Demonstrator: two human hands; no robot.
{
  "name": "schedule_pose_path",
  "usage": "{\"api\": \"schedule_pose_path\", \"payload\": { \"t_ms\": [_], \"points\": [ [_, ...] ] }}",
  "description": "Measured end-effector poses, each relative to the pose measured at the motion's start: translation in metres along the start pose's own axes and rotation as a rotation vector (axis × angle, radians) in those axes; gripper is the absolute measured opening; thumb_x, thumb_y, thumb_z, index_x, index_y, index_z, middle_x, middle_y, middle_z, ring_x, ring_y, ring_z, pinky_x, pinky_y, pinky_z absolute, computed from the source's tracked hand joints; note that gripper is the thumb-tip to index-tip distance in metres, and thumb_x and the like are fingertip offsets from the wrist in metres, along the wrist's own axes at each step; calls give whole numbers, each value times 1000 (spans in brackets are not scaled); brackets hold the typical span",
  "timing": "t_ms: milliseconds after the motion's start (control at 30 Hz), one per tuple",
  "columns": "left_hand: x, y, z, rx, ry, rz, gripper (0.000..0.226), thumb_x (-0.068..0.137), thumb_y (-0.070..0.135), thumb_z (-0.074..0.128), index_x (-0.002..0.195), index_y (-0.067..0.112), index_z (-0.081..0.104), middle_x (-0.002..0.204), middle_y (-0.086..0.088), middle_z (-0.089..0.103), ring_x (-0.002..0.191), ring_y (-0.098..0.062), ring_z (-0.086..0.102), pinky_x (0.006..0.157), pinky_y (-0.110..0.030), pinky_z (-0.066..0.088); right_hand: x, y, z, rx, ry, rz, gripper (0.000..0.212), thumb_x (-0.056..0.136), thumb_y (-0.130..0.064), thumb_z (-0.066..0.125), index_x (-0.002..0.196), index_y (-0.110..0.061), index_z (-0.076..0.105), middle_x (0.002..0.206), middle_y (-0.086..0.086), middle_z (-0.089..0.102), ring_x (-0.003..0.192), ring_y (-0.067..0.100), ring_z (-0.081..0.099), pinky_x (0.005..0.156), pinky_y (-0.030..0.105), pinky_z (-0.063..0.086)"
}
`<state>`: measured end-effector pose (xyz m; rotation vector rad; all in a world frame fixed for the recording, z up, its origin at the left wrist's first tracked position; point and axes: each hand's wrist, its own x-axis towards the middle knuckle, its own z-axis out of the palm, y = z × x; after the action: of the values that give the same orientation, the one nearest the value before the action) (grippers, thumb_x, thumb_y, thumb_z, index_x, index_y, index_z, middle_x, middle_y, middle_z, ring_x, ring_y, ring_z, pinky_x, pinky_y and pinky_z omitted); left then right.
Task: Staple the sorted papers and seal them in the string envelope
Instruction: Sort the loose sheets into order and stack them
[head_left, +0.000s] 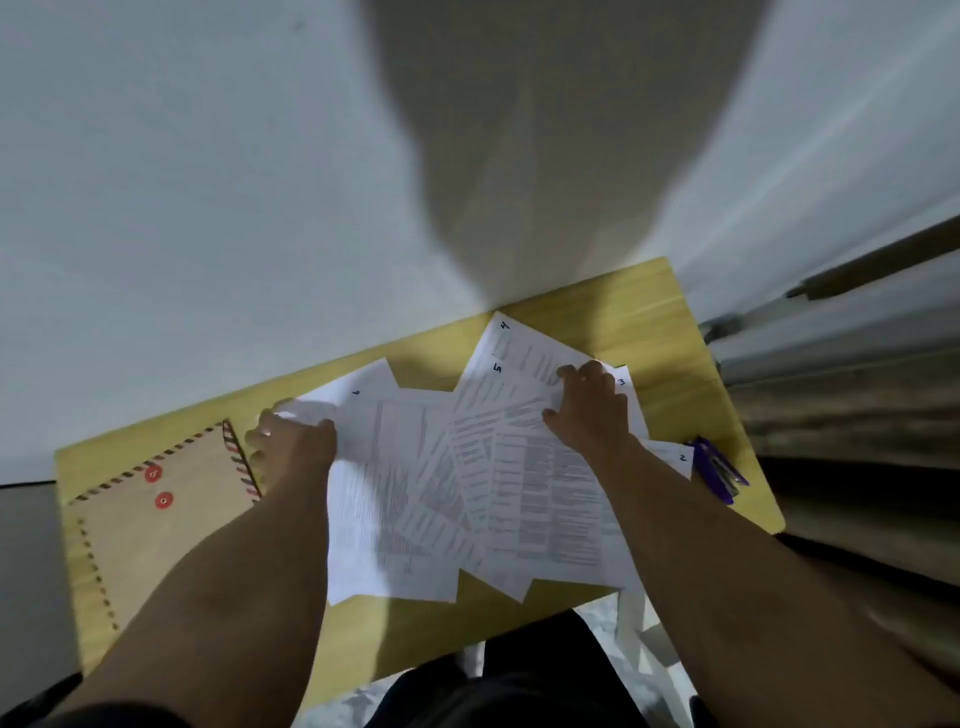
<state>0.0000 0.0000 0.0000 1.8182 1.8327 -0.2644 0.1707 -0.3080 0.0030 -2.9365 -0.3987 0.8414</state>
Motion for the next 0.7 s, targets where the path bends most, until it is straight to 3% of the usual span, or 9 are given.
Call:
{"api": "schedule_pose_path", "payload": {
  "t_ms": [133,233,700],
  "points": [
    [21,-5,-10,-81,8,-153,72,90,25,73,152,14,37,166,-18,29,155,-41,26,125,-57,25,-4,-1,5,-23,-9,6,70,84,-51,72,142,-24,43,149,14,35,139,35,36,102,52,45],
    [25,-10,-8,-27,-61,-153,80,90,31,75,156,14,33,162,-20,31,151,-45,31,123,-59,31,-3,1,7,-41,-5,-4,71,83,-51,73,142,-24,43,148,14,37,137,35,38,100,51,46],
    [30,-33,-6,-6,4,-64,83,82,39,86,150,21,42,158,-19,32,143,-45,33,115,-57,40,-8,-1,15,-103,54,-21,74,81,-52,74,143,-25,44,151,12,37,137,32,41,95,50,52]
  ]
}}
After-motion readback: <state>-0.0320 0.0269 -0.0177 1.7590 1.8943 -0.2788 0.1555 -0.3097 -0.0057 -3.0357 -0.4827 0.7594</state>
